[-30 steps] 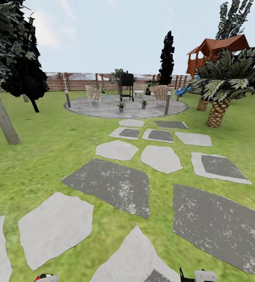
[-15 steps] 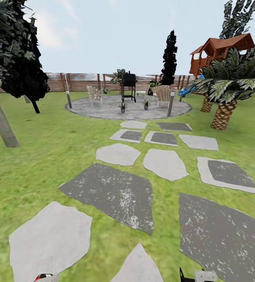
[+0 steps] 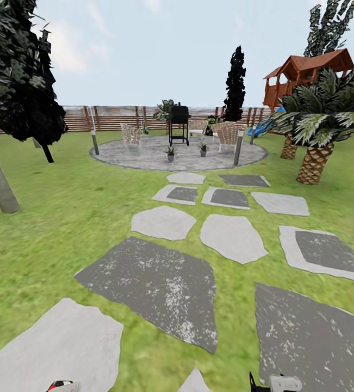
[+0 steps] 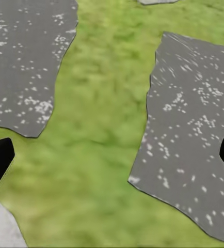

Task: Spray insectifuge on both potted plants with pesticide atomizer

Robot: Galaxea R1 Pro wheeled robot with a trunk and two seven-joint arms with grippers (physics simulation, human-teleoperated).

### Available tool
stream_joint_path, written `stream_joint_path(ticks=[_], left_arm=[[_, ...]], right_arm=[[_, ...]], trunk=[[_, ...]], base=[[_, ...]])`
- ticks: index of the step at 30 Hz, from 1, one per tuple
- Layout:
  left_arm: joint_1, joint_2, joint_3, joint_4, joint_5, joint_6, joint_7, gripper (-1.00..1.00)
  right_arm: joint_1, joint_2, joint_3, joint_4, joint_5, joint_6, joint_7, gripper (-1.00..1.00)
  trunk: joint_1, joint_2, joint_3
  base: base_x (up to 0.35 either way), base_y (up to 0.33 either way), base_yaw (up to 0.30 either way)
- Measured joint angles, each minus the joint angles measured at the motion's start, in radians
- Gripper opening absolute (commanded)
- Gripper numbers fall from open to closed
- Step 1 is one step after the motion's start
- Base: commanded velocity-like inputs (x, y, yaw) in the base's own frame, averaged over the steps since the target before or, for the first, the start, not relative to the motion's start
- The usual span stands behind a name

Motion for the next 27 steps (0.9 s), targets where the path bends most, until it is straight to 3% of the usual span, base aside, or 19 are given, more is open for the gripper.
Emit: stream_joint_path(ticks=[27], left_arm=[[0.000,0.001,0.000,0.000,0.000,0.000,0.000,-1.00]], right_arm=[[0.000,0.002,0.000,0.000,-0.001,0.000,0.000,1.00]], trunk=[[0.000,0.000,-0.011]], base=[[0.337,0.000,0.000]])
